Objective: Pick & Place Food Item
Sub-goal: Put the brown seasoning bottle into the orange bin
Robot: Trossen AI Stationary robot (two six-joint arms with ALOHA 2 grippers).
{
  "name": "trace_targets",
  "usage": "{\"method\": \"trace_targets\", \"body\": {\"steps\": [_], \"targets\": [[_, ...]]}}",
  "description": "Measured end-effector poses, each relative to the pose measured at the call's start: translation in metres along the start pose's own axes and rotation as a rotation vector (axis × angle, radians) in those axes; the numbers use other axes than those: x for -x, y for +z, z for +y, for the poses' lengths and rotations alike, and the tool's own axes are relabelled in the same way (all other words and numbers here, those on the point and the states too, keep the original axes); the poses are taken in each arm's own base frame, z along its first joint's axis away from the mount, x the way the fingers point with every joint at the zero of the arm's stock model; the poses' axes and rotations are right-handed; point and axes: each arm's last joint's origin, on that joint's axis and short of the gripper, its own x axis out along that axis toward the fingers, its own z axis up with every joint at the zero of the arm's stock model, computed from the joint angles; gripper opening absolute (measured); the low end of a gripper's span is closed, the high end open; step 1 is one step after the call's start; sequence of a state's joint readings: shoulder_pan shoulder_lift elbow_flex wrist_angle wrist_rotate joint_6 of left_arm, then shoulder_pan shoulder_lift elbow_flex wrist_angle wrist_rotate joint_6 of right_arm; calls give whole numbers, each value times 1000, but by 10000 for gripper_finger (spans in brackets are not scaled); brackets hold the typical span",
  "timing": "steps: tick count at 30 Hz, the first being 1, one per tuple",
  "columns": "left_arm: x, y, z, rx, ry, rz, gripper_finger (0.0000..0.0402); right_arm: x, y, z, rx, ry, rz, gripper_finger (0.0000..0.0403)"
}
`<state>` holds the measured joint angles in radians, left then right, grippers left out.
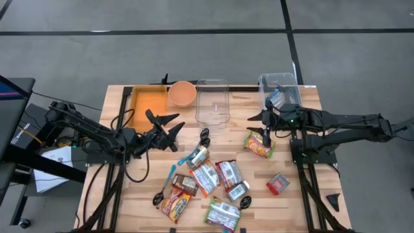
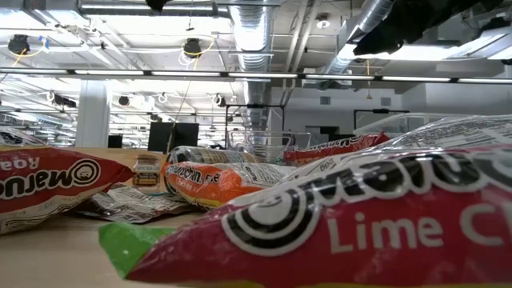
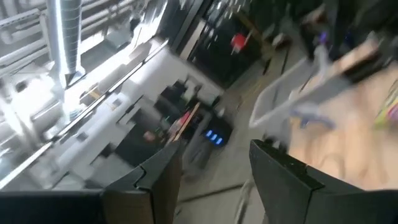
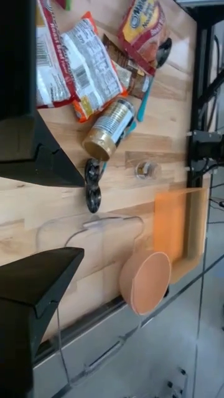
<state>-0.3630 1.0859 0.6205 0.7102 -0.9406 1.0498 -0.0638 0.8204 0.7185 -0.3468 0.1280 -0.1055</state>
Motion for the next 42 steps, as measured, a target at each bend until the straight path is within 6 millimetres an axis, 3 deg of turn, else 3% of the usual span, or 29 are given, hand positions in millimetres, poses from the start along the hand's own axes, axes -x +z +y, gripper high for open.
{"method": "trace_targets", "body": {"steps": [4,7,10,15,19,23,26,33,37,42], "targets": [[0,3,-5,52,-91,-120,182,0,3,1,6,2,-32,163],[-1,2,-14,47,-128,-110,182,1,4,0,7,0,-46,163],[-3,-1,-21,83,-82,-4,182,1,4,1,21,0,-43,163],[-3,-17,-32,-26,8,278,187,1,4,0,24,0,-43,163],[-2,-20,-38,-15,-96,225,199,1,4,1,32,0,-42,163],[-11,-19,-36,64,-184,147,204,1,4,1,34,0,-42,163],[-21,-33,-36,105,-265,177,200,1,4,1,42,-1,-42,163],[-38,-73,-28,236,-459,481,193,4,11,-1,79,-6,-62,163],[-36,-77,-23,232,-465,542,195,5,12,-1,83,-7,-60,163],[-38,-60,-4,191,-256,479,204,7,14,-2,84,-5,-50,163]]}}
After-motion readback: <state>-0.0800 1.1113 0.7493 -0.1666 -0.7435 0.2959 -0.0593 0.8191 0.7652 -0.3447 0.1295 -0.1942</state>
